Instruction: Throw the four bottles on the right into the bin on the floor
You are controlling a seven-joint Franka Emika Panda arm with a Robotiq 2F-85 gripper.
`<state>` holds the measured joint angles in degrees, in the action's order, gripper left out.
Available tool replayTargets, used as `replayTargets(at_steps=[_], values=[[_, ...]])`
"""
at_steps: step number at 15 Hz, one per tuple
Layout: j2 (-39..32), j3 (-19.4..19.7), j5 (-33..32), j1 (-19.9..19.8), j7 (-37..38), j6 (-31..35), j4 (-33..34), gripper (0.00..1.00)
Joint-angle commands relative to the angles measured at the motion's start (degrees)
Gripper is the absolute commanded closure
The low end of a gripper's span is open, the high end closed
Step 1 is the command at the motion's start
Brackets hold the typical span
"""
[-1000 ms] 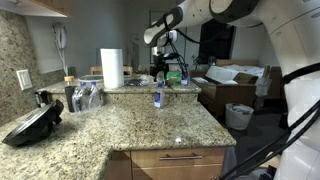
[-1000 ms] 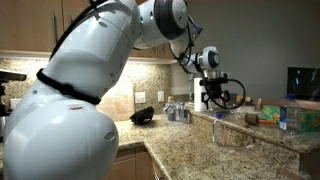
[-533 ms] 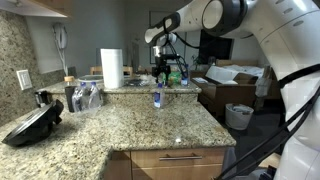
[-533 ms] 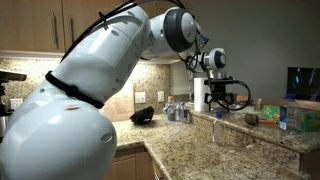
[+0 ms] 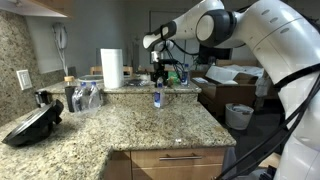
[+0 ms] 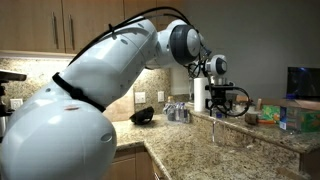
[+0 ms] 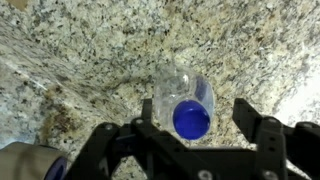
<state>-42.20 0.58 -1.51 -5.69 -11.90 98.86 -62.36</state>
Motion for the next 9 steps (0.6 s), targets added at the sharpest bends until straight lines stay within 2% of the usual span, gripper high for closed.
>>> replayTargets(at_steps=[1,7,8,9], values=[[0.22,-0.44,0.43,-0.41,-1.29,-1.29,1.18,0.47],[0.87,0.04,-0.34,-0.30,-1.22,-1.97,0.82,0.85],[0.74,0.04,-0.28,-0.35,-1.30,-2.36,0.94,0.90],[0.65,0.09,-0.35,-0.30,-1.31,-2.56,0.95,0.87]])
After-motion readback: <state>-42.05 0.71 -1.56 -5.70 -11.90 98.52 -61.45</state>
